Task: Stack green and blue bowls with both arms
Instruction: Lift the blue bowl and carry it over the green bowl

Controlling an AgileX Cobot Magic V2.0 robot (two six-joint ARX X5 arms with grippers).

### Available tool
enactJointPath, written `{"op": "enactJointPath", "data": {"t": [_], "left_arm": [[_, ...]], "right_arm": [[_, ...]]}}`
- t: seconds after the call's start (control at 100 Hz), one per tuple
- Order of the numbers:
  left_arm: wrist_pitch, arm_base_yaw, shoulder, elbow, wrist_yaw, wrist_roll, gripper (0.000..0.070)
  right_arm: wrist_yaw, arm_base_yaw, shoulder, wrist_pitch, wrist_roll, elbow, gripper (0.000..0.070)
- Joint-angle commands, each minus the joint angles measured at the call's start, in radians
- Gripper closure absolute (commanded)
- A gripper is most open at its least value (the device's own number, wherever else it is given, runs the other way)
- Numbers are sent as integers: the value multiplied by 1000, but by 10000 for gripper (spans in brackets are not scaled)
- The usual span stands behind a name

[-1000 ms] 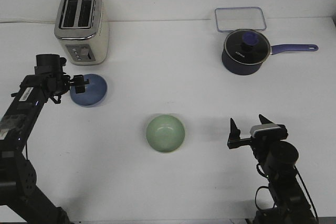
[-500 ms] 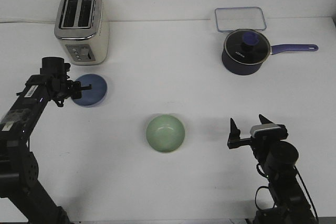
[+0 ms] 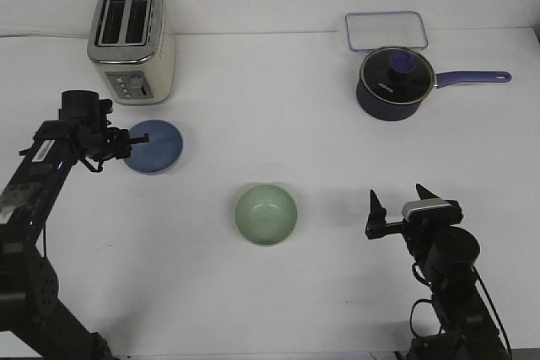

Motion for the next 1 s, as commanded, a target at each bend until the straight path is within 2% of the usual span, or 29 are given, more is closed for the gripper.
{"op": "enactJointPath", "data": {"t": [0.0, 0.24, 0.44, 0.74, 0.99], "left_arm": [[-5, 0, -76, 22, 33, -26, 694], [-94, -48, -246, 22, 176, -55, 694], [-177, -200, -277, 19, 177, -47, 694], [-161, -436, -223, 13, 177, -47, 694], [-139, -556, -114, 13, 177, -47, 694]], "right_arm": [[2, 2, 5, 11, -1, 6, 0], [2, 2, 5, 11, -1, 6, 0], [2, 2, 5, 11, -1, 6, 0], [2, 2, 5, 11, -1, 6, 0], [2, 2, 5, 10, -1, 6, 0]]}}
